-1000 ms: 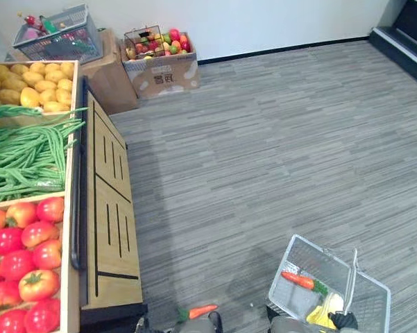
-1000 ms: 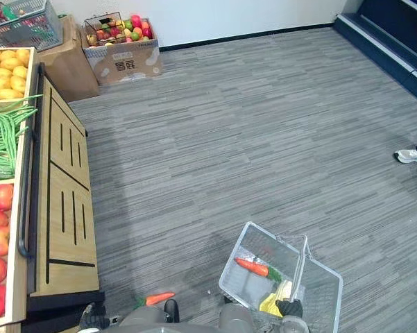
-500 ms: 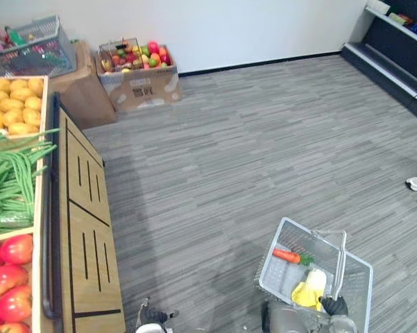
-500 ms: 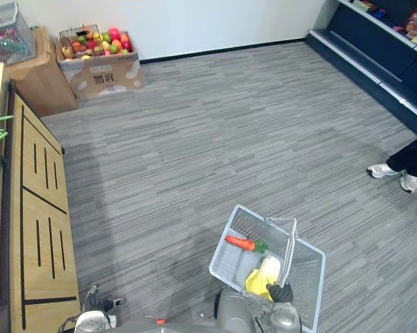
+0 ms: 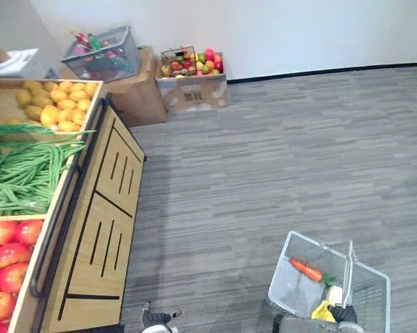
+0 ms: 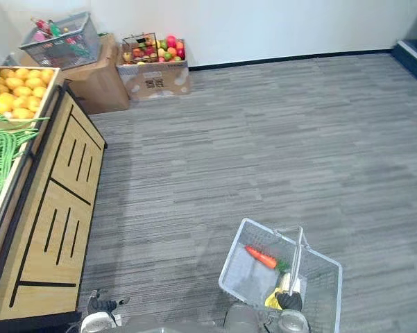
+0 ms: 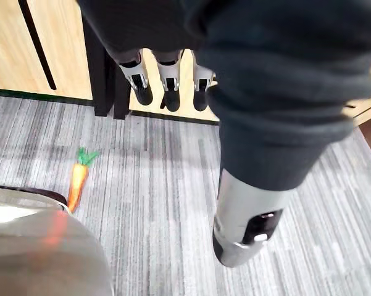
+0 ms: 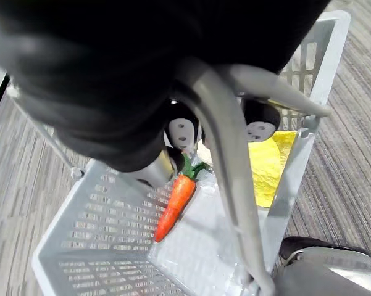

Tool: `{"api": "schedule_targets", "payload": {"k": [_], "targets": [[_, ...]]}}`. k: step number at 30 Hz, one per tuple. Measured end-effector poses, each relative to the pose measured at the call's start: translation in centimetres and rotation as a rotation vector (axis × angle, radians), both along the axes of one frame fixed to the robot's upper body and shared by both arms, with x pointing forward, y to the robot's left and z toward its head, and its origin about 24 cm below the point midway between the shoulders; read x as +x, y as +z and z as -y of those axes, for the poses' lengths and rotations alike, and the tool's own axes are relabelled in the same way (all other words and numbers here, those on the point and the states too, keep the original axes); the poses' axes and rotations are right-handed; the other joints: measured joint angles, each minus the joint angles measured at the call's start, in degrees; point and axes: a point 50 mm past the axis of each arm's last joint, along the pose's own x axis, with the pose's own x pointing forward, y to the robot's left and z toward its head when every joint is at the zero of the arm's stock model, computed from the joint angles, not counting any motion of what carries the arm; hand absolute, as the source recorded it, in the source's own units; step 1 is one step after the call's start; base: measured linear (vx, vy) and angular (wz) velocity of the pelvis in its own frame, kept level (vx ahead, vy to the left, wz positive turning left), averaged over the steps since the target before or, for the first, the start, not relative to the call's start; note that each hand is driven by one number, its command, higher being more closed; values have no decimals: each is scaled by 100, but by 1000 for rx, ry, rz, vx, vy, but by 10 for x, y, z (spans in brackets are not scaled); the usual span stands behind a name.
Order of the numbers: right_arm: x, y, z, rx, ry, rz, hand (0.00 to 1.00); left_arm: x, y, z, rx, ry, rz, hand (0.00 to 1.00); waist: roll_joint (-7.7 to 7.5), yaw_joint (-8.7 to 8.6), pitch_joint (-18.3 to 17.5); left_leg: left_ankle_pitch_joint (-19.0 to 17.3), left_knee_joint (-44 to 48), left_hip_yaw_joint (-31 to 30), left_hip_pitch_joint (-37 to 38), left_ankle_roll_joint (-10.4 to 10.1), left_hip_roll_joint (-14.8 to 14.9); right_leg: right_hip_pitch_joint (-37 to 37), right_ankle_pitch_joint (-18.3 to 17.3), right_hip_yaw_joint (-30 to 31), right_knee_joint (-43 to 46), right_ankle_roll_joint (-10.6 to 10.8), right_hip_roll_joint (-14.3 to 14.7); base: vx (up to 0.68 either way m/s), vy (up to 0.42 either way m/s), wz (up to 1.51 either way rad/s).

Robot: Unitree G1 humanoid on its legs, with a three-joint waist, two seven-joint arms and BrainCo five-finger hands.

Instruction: Pick vegetable in the basket

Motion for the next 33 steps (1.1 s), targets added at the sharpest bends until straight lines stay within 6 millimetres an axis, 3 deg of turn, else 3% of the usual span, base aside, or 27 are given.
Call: {"api": "schedule_targets", "payload": {"k": [2,3,4,5,6,7,10,21,33], "targets": [[-2,-1,1,0,0,-12,100,2,1,1,3,-11,5,0,2,-9,-1,-459,-261,625,-124,-65,4,151,0,-85,-196,0,-34,67,-78,36],[-6,-3,0,5,-8,-25,100,3,1,1,-6,-5,10,0,3,-22,-2,-512,-761,942,-151,-50,-140,298,2,-221,-343,3,-76,76,27,49],[-11,-4,2,3,-17,-44,100,3,0,3,-12,-6,9,0,40,-29,-24,-181,-1356,1124,-143,33,-370,398,19,-338,-423,35,-71,74,75,48],[-14,-5,4,3,-23,-57,100,3,0,5,-14,-13,7,0,20,-32,-39,-226,-1436,1393,-99,135,-393,468,33,-373,-488,61,-57,54,94,45],[-19,-8,1,16,-33,-72,100,3,0,3,-6,-30,5,0,-19,-21,-147,-204,-1656,1374,-35,152,-490,533,104,-421,-683,158,-55,59,108,28],[-21,-10,-6,35,-26,-81,100,2,1,-3,9,-34,2,0,-166,7,-219,-178,-1768,1361,-49,193,-593,579,186,-412,-921,243,-114,59,105,17],[-20,-12,-18,66,-15,-78,100,-2,0,-8,20,-37,-18,0,-247,-12,-266,-134,-1824,1344,-29,262,-720,785,514,-402,-1369,226,-171,48,117,-2],[-29,-17,-26,171,-75,-61,100,-21,-10,-5,-125,74,-67,0,-135,-120,-320,-96,-2050,1274,427,321,-768,1160,541,-457,-1468,251,-179,-21,10,-1],[-50,-24,-30,310,-409,-35,100,-39,-15,-8,-184,122,-109,0,-223,-159,-405,-21,-2349,1584,648,378,-820,1049,677,-91,-1617,337,-150,-57,9,-16]]}}
